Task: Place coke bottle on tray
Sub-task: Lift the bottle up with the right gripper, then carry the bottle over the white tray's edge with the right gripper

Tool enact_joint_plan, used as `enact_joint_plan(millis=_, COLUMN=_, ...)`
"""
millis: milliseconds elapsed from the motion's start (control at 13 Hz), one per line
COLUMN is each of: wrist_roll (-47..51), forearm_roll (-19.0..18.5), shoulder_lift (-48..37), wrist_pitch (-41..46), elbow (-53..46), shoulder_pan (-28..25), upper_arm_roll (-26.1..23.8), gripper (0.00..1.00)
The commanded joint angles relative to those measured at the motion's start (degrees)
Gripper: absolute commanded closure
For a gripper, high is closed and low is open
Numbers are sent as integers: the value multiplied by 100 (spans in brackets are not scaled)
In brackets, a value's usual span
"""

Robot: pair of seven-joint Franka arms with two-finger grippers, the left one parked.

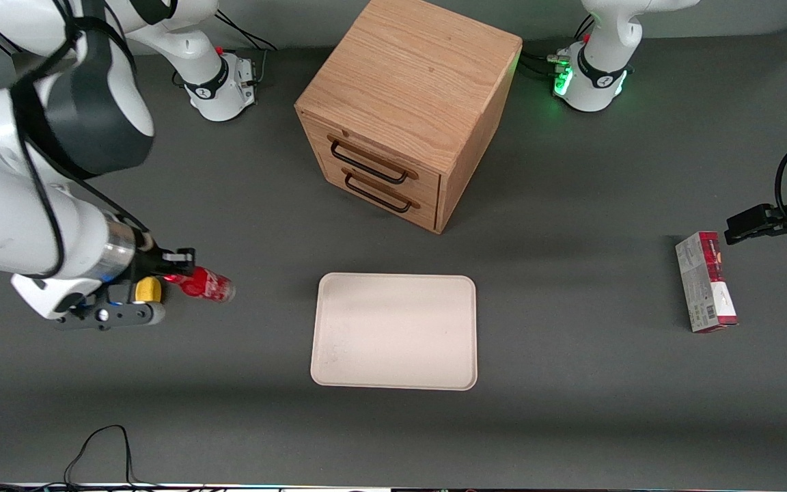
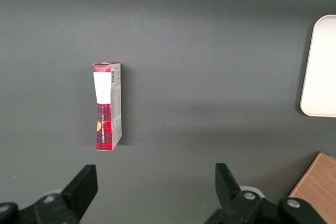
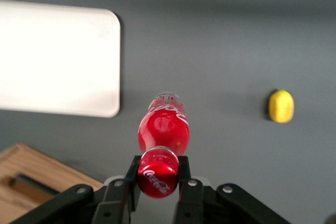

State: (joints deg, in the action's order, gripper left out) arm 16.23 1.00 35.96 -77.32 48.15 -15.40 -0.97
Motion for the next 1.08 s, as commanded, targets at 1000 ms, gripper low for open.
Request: enact_joint_plan(millis=1000, wrist_roll=1744, forearm_roll=-354, shoulder_lift=1924, wrist_pitch=-3026, elbow=-52, shoulder_pan=-649, upper_arm_roll=-404, gripper=100)
